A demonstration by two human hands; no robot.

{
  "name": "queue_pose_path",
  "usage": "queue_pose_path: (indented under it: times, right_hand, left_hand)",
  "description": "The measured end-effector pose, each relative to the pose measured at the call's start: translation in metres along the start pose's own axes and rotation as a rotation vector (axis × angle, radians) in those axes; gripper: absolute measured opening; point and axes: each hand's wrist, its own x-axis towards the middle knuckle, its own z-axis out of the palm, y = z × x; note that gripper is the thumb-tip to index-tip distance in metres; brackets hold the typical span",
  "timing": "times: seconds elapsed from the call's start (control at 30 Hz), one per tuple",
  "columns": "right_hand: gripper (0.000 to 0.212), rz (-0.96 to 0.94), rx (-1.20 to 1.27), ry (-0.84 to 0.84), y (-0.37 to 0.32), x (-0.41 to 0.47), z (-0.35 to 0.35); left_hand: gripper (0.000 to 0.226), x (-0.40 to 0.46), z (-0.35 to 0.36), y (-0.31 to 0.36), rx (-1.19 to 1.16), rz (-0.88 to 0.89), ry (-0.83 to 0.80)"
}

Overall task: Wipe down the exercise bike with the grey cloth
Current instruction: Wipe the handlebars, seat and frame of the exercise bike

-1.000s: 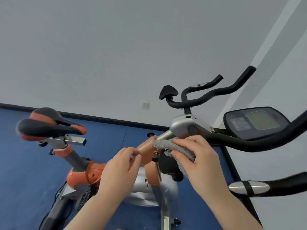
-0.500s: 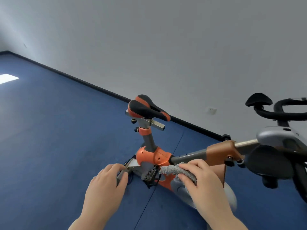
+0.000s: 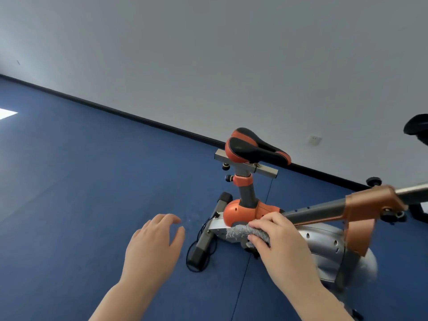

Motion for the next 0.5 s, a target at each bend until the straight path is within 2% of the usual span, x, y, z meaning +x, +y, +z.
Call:
queue_pose_path:
  times: [0.2, 0.5]
  right_hand:
    - [0.02, 0.009, -0.041, 0.047, -0.031, 0.061, 0.021]
    - [0.015, -0.026, 0.003, 0.029, -0.057, 0.199, 0.057]
  left_hand:
    - [0.023, 0.073, -0.008, -0.023, -0.02, 0.064, -0.014]
    - [0.026, 0.216, -0.019, -0.045, 0.051, 0.127, -0.008]
